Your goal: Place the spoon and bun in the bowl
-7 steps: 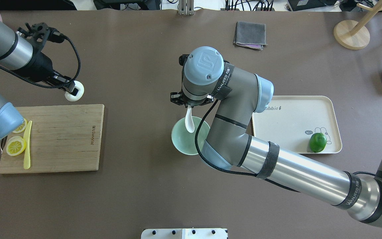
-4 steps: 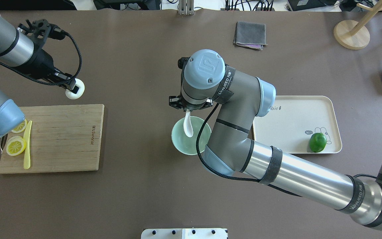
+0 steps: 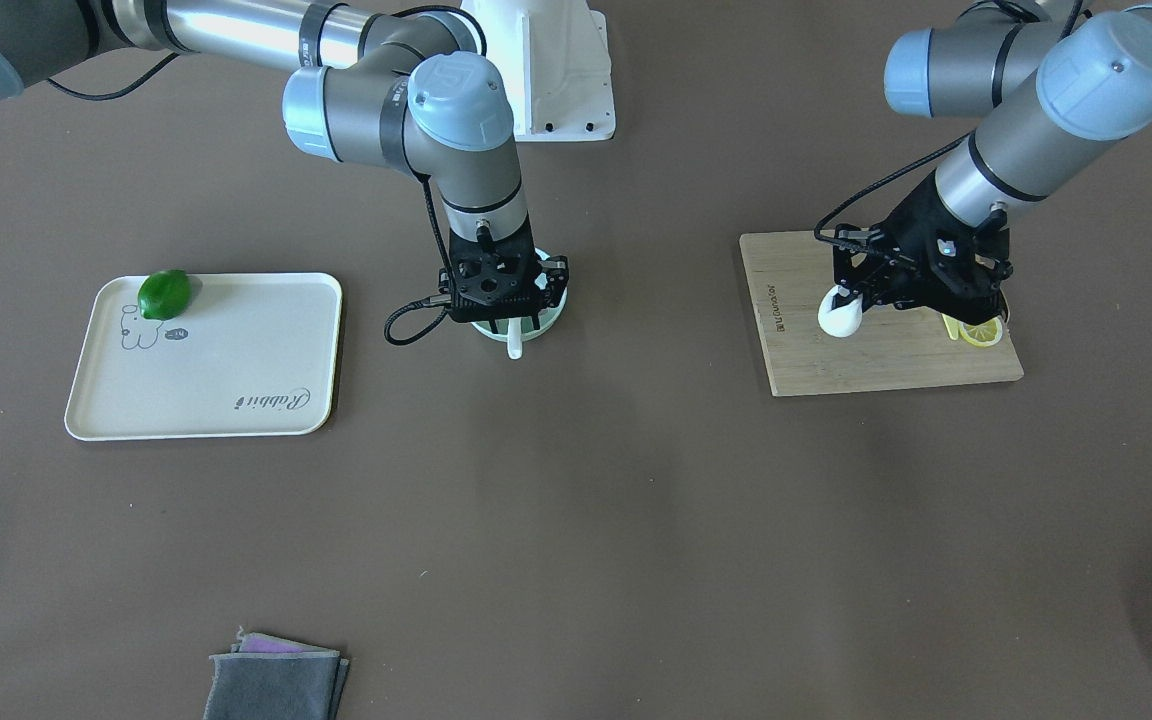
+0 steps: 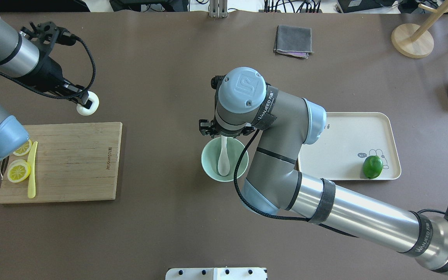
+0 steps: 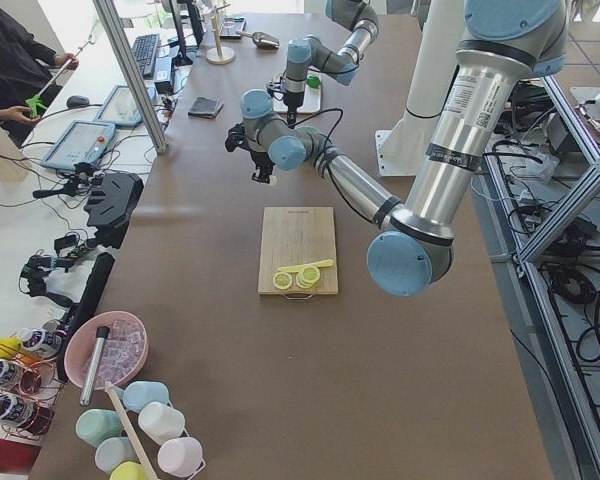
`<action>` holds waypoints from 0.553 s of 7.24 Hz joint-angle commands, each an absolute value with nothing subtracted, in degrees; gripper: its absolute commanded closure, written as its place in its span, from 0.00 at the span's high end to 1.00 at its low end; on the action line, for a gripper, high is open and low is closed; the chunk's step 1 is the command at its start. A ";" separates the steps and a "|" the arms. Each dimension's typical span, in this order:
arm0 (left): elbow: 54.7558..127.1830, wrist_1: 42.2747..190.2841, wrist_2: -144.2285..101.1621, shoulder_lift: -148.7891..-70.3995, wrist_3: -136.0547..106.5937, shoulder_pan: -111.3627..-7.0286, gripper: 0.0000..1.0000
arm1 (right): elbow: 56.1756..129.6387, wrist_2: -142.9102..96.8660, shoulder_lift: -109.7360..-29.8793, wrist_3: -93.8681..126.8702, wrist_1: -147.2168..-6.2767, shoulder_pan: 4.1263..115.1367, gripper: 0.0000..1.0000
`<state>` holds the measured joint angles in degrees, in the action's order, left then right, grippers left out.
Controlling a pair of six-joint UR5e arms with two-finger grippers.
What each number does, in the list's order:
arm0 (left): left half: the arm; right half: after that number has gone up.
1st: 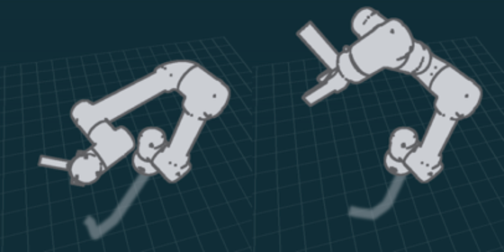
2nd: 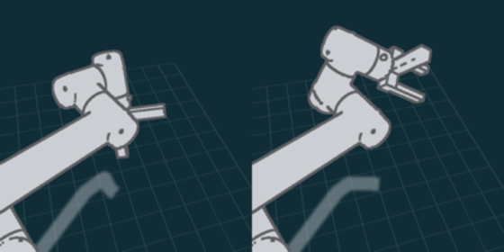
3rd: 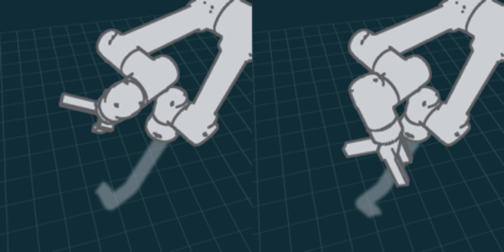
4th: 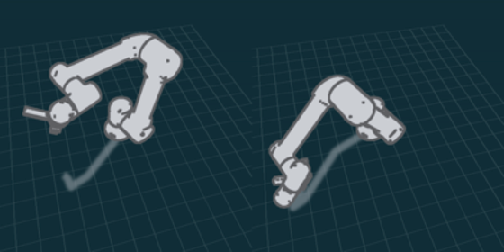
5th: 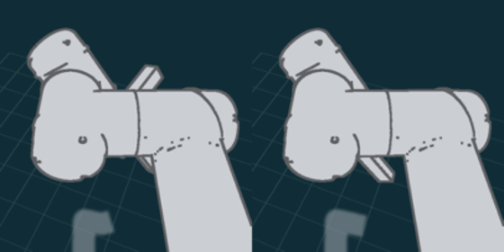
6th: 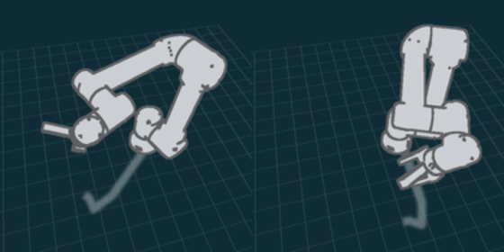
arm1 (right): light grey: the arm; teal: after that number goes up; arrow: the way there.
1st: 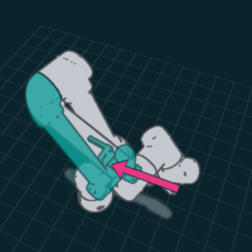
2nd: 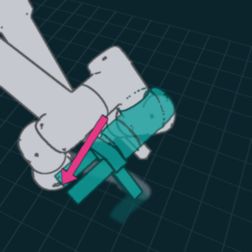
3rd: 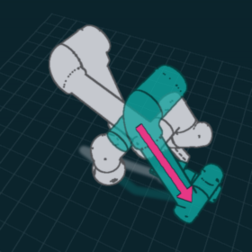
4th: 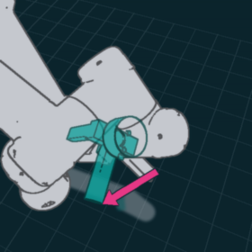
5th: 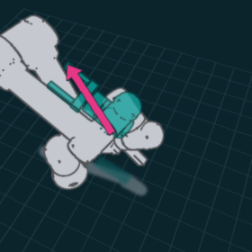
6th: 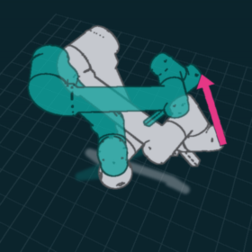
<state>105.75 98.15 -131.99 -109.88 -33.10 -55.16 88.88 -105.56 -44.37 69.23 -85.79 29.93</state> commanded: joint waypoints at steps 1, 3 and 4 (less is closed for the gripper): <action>105.56 98.09 -132.01 -115.27 -41.86 -54.15 0.00 | 93.67 -110.44 -44.30 68.82 -91.82 32.75 1.00; 105.03 98.26 -128.79 -121.52 -51.99 -44.18 0.00 | 93.95 -116.52 -47.26 64.90 -91.93 40.04 1.00; 104.51 98.70 -122.76 -123.29 -55.08 -38.90 0.00 | 93.96 -118.63 -50.07 59.12 -91.93 43.56 1.00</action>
